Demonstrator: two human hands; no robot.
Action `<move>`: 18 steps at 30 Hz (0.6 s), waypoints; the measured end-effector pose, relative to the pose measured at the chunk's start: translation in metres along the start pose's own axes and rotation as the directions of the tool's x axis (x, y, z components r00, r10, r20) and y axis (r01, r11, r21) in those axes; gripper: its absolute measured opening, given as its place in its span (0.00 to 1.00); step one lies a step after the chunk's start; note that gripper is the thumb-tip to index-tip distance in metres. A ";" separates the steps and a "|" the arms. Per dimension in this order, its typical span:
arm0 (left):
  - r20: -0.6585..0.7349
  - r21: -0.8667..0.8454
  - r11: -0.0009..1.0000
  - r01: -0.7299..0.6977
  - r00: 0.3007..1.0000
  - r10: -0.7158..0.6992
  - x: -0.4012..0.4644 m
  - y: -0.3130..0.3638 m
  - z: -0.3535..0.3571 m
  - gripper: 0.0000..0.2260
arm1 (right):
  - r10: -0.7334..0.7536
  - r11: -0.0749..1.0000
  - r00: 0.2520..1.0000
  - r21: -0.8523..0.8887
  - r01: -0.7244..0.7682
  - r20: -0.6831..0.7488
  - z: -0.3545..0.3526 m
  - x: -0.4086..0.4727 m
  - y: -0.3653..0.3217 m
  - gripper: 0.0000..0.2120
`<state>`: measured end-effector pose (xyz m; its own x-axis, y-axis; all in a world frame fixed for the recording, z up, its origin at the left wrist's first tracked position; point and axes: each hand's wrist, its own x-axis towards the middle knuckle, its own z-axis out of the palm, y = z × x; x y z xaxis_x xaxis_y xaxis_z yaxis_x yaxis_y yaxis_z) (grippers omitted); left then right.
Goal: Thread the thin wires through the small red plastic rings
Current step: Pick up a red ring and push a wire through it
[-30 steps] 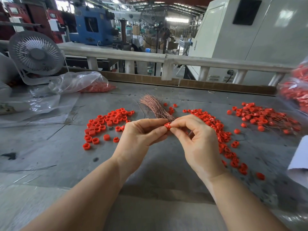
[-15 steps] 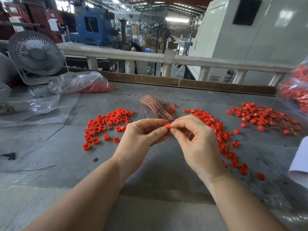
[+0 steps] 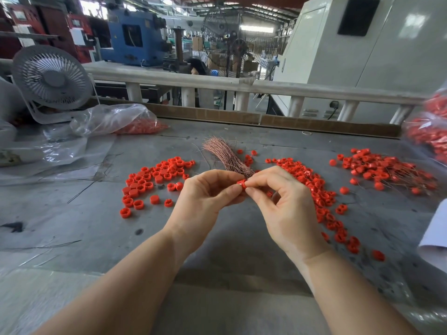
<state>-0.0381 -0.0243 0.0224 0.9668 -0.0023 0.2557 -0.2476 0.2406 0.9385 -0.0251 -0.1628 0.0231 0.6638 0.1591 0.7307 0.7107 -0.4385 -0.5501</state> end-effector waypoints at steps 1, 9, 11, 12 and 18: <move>-0.006 0.000 1.000 -0.009 1.000 0.009 0.000 0.000 0.000 0.06 | 0.000 1.000 1.000 0.002 0.000 -0.001 0.000 0.000 0.000 0.03; -0.045 0.045 0.997 -0.059 0.997 0.061 -0.001 -0.001 0.001 0.07 | 0.008 1.000 1.000 0.009 -0.008 -0.003 0.000 0.001 -0.002 0.03; -0.048 0.044 0.997 -0.057 0.997 0.059 0.000 -0.001 0.001 0.07 | 0.015 1.000 1.000 0.008 -0.015 0.001 0.001 0.000 -0.003 0.03; -0.049 0.030 0.998 -0.049 0.998 0.050 0.000 -0.001 0.002 0.07 | 0.022 1.000 1.000 0.012 -0.022 0.003 0.001 0.000 -0.003 0.03; -0.047 -0.048 0.999 -0.012 0.999 0.010 -0.001 0.001 0.002 0.07 | 0.090 0.996 0.996 0.029 -0.090 -0.022 0.002 -0.002 -0.002 0.03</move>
<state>-0.0397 -0.0257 0.0238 0.9661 0.0457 0.2539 -0.2561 0.2873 0.9229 -0.0274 -0.1603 0.0223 0.7200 0.0990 0.6868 0.6546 -0.4253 -0.6250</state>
